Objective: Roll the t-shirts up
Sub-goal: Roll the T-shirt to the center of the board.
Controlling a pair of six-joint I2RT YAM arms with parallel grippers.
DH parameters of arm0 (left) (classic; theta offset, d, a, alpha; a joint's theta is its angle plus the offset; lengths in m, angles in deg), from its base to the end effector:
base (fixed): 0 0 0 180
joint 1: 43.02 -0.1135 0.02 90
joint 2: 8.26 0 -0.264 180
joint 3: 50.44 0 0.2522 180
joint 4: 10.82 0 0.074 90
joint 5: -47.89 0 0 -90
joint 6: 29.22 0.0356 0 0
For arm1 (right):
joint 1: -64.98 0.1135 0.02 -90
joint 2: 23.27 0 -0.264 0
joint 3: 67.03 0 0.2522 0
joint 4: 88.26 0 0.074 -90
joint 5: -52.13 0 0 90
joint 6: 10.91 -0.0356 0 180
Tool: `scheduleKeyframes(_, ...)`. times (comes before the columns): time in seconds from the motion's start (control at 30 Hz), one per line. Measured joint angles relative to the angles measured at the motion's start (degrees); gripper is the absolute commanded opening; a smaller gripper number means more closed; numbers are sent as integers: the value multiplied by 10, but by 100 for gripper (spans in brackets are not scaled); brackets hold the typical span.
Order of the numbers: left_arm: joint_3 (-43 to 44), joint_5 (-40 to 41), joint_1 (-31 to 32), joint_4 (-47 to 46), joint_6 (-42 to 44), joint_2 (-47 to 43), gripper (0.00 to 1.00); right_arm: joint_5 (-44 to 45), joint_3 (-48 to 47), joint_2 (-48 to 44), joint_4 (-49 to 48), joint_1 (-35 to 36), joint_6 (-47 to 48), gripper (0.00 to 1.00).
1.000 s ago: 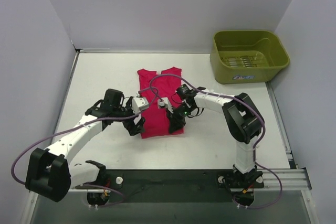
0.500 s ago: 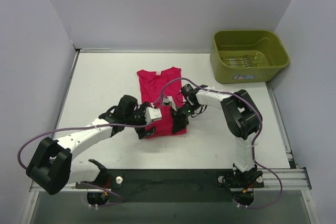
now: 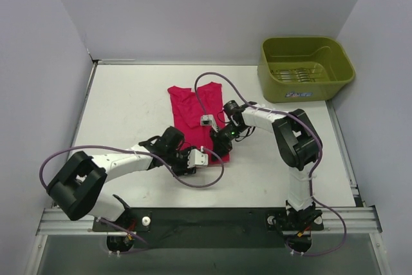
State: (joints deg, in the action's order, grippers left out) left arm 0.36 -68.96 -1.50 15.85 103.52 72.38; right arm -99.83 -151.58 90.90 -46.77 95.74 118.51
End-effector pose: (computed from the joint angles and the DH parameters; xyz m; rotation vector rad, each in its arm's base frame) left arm 0.1797 -0.1805 0.1603 1.8059 1.7296 -0.5873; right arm 0.3076 0.2197 0.1439 -1.5703 1.8196 1.4018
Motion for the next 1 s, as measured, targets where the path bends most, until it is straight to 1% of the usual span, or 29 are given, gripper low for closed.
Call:
scheduleKeyframes(0.03, 2, 2, 0, 1, 1, 9, 39, 0, 0, 0, 0, 0, -2, 5)
scheduleKeyframes(0.13, 29, 10, -4, 11, 4, 42, 29, 0, 0, 0, 2, 1, -5, 5)
scheduleKeyframes(0.23, 52, 7, -18, 32, -2, 57, 24, 0, 0, 0, 3, 0, -5, 5)
scheduleKeyframes(0.3, 62, -4, -31, 50, -3, 57, 16, 0, 0, 0, 6, 0, -5, 5)
scheduleKeyframes(0.37, 79, -21, -45, 80, -3, 61, 7, -2, 0, 0, 11, 0, -4, 5)
scheduleKeyframes(0.43, 104, -48, -58, 120, 2, 74, 1, -7, 0, 0, 18, 0, -4, 5)
scheduleKeyframes(0.53, 155, -100, -82, 192, 18, 113, 0, -24, -3, 1, 43, -4, -2, 5)
scheduleKeyframes(0.57, 182, -126, -92, 229, 30, 136, 0, -31, -9, 4, 58, -5, 0, 5)
scheduleKeyframes(0.73, 353, -223, -143, 442, 127, 298, 0, -67, -84, 65, 156, -16, 20, 4)
scheduleKeyframes(0.8, 408, -252, -159, 507, 165, 361, 0, -81, -97, 90, 179, -20, 26, 4)
scheduleKeyframes(0.9, 454, -282, -176, 557, 205, 429, 2, -101, -104, 116, 199, -28, 25, 4)
scheduleKeyframes(0.97, 465, -292, -180, 578, 221, 452, 4, -110, -113, 132, 207, -31, 21, 4)
scheduleKeyframes(1.0, 466, -296, -181, 586, 226, 459, 9, -112, -119, 141, 212, -32, 15, 4)
